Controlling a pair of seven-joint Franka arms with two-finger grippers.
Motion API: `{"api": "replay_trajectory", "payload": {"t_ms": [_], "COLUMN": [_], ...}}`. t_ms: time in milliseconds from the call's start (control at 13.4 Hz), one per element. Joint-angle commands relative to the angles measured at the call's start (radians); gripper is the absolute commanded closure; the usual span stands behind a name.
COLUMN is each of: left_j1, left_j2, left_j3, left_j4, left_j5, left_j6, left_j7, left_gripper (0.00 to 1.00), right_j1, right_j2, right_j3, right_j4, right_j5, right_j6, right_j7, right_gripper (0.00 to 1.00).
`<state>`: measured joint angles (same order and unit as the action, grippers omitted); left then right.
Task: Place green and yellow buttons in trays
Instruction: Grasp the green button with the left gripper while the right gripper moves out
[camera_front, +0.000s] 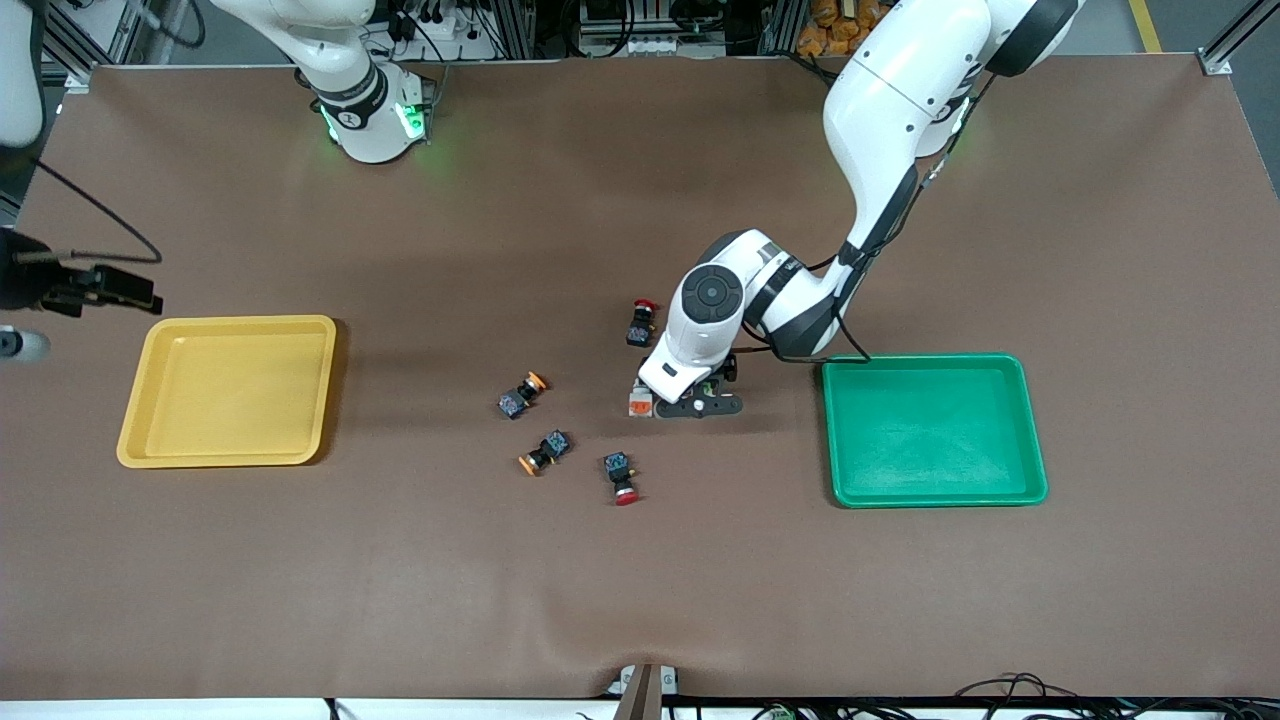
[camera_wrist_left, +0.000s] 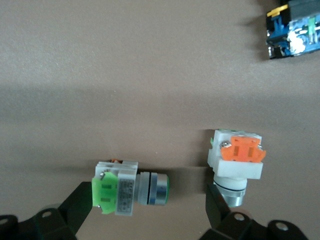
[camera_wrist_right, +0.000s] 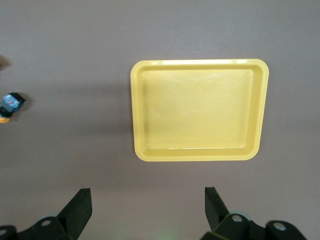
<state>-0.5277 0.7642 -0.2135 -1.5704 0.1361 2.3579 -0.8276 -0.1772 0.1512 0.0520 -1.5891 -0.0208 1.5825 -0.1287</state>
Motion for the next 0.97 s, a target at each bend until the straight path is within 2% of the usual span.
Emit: {"api": "replay_trajectory", "payload": {"t_ms": [0,299,598,897], "left_j1": [0.0,0.002,0.0,0.0], "left_j2": [0.006,0.012,0.024,0.03], "left_j3": [0.003,0.006,0.006,0.006], "left_j4": [0.015,0.006,0.007,-0.008], "left_j5": [0.025,0.059,0.077,0.08], "left_j6": [0.001,-0.005,-0.006,-0.008], "left_j7": [0.021,0.044,0.071,0.073], "left_gripper": [0.0,0.0,0.0,0.0], "right_j1": [-0.021,-0.059,-0.001,0.071], "right_j2": [0.054,0.099,0.09,0.106], "right_j3": [0.015,0.017,0.025,0.025], "right_j4": [0.023,0.021,0.023,0.021], "right_j5": [-0.018,0.034,0.05,0.104], "right_j6": [0.054,0.07,0.039,0.053], "right_j7": [0.0,0.023,0.405,0.542], "right_gripper": [0.0,0.0,0.0,0.0]}}
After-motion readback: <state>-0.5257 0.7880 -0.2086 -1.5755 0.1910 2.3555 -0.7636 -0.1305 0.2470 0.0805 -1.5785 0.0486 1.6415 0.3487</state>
